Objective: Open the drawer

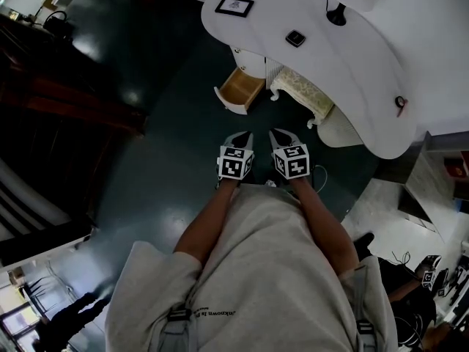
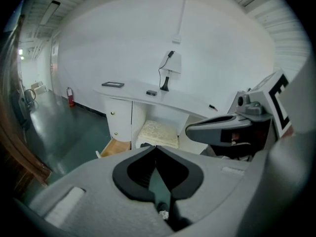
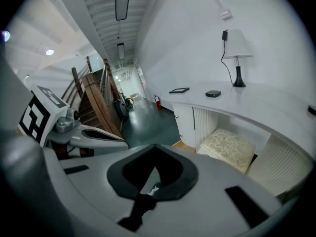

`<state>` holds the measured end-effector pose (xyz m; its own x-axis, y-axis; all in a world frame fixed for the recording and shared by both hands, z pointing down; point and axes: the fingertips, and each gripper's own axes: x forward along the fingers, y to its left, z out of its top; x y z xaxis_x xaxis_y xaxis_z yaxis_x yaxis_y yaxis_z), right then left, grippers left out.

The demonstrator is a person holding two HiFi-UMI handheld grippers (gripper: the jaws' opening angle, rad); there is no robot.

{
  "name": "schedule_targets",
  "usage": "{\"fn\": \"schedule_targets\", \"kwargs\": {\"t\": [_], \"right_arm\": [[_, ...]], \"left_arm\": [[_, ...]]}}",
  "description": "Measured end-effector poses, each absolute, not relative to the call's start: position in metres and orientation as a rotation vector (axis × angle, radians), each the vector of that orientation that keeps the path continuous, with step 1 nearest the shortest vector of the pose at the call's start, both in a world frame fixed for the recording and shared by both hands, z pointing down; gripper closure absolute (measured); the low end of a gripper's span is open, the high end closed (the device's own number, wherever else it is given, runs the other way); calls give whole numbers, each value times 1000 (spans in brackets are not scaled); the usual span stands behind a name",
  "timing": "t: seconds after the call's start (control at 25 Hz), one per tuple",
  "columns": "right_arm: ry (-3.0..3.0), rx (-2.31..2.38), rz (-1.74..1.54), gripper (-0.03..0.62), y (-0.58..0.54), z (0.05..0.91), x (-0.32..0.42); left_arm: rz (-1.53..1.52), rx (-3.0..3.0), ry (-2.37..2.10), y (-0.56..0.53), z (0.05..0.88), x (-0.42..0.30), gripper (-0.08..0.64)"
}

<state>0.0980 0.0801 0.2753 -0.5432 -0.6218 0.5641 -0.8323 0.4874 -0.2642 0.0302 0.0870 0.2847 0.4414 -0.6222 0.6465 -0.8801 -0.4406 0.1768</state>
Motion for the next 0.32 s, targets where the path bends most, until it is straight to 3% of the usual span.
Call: {"fn": "schedule_targets", "kwargs": {"t": [0.32], "right_arm": [[-2341, 1209, 754, 578, 79, 279, 102]], "left_arm": [[690, 2186, -1262, 85, 289, 29, 549]]}}
